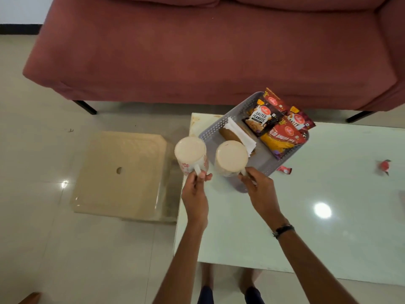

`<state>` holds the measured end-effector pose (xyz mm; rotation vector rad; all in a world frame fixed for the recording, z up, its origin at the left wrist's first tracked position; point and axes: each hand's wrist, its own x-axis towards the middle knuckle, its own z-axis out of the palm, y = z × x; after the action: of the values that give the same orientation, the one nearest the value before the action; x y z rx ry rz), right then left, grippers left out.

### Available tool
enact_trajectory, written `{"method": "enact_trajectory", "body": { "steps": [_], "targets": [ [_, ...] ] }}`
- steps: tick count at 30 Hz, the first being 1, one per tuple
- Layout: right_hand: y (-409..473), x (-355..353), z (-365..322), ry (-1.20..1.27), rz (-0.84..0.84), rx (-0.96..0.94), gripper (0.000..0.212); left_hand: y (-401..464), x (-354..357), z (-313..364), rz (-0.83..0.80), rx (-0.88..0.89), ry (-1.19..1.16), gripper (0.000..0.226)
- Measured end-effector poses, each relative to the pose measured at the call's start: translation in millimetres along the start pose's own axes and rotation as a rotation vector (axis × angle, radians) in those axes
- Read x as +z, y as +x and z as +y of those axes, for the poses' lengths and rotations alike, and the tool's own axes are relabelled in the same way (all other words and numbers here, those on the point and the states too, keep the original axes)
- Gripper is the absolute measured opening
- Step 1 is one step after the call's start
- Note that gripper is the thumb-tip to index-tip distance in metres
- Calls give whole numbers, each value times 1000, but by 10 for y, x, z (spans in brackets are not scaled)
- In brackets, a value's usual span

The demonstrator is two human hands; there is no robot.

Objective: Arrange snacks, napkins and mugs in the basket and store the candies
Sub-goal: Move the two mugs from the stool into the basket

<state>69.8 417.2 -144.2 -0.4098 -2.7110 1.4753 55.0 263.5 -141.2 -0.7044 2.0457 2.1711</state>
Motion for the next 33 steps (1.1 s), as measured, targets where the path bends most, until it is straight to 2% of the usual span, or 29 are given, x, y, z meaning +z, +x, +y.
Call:
{"method": "enact_trajectory", "body": {
  "steps": [3,9,15,18,20,33],
  "targets": [
    [52,-221,242,-38,3,-1,8,22,328,-56,-41,24,64,21],
    [304,-366,638,-126,-102,9,15,205,784,-263,-31,17,164,24],
    [461,-391,832,-155,-195,-6,20,457,985,-410,28,25,279,18],
    [466,-400,862,-155,-229,-20,22,524,1042,-456,42,-5,322,30],
    [490,-395,868,-157,-247,-35,24,529,1059,-508,61,0,357,30],
    [754,-229,891,-254,-445,-9,28,710,1239,-584,162,-80,339,30]
  ]
}}
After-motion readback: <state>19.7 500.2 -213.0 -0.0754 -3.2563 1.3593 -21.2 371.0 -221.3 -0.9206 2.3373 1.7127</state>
